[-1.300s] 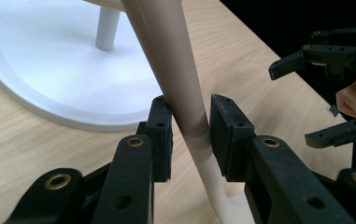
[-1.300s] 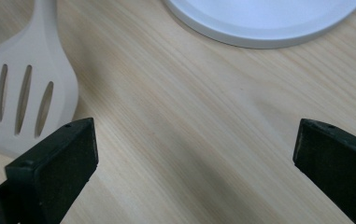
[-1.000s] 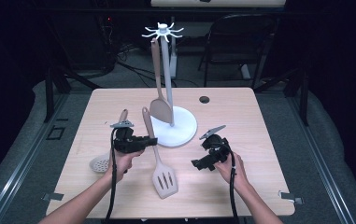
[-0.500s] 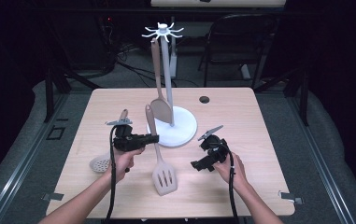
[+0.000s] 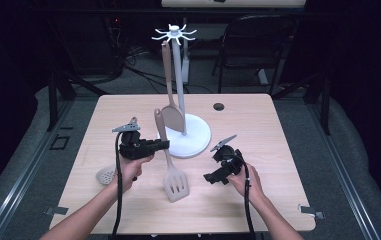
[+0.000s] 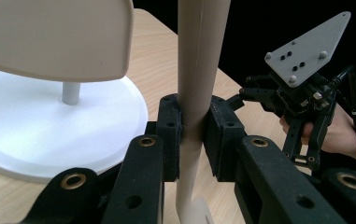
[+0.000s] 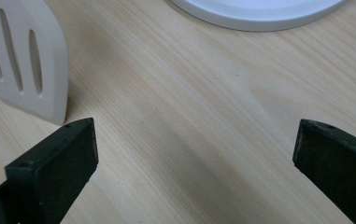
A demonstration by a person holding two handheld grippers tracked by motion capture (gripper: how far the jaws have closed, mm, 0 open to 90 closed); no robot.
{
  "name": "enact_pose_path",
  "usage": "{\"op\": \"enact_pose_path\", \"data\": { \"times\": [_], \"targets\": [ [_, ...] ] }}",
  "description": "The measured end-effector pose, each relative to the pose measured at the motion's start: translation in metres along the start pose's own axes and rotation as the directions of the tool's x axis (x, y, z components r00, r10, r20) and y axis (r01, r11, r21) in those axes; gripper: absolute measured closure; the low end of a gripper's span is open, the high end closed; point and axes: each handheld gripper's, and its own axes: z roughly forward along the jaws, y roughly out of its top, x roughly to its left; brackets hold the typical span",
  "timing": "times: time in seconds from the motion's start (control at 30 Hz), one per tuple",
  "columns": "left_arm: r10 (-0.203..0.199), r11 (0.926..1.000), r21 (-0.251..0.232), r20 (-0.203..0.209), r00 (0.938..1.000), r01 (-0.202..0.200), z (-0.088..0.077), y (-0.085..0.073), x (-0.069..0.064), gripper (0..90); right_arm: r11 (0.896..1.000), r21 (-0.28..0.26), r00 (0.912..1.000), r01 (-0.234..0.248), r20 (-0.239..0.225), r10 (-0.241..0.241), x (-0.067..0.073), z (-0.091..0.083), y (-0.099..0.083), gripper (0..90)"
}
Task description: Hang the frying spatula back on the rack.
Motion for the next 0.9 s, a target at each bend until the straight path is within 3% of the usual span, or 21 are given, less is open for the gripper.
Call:
{"op": "enact_pose_path", "data": {
  "times": [0.5, 0.77, 0.9],
  "targets": [
    [0.029, 0.9994, -0.019, -0.022, 0.9993, -0.029, -0.002, 0.009, 0.002, 77.2, 1.0, 0.013, 1.0, 0.002, -0.004, -0.002, 0.001, 0.005, 0.0, 0.0],
    [0.067, 0.9974, -0.025, -0.028, 0.9973, -0.068, -0.006, 0.017, -0.001, 77.2, 0.998, 0.049, 0.9995, 0.029, 0.01, -0.029, 0.002, 0.005, 0.001, 0.0],
    [0.086, 0.996, -0.022, -0.028, 0.9959, -0.087, -0.007, 0.022, -0.002, 77.2, 0.999, 0.037, 0.9998, 0.017, 0.005, -0.018, 0.003, 0.007, 0.0, 0.0]
  ]
}}
